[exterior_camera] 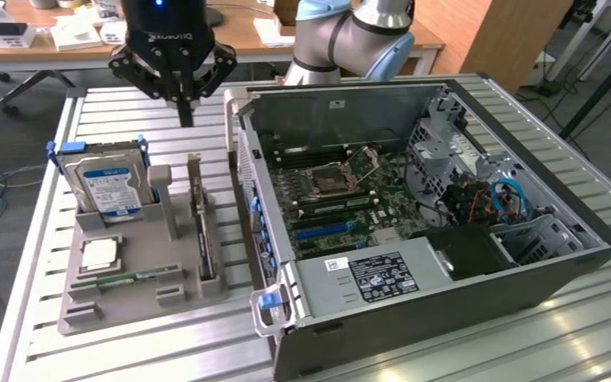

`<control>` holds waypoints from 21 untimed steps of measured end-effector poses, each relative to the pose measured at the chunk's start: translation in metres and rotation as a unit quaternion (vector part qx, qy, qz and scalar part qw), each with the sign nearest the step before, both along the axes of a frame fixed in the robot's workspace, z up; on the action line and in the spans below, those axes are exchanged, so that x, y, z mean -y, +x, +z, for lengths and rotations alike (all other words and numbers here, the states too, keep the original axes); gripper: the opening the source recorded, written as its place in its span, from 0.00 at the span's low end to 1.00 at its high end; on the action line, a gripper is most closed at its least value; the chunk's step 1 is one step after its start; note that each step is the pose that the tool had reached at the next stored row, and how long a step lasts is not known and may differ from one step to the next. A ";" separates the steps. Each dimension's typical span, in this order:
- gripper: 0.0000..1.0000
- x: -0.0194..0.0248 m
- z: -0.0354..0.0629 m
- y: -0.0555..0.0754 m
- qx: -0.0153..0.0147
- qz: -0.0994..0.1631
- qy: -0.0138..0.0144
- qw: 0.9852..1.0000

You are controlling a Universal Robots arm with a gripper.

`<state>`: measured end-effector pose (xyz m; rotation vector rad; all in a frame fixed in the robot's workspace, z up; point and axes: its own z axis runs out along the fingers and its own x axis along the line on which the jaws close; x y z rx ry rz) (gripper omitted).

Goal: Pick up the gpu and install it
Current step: 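Reach for the gpu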

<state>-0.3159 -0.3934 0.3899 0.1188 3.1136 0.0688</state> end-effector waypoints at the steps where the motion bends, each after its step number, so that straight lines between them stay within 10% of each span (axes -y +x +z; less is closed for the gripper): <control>1: 0.10 0.0000 -0.0001 -0.002 0.000 0.000 0.000 1.000; 13: 0.10 0.0007 -0.0001 -0.006 0.000 0.000 0.000 1.000; 21: 0.10 0.0107 -0.0001 -0.008 0.000 0.000 0.000 1.000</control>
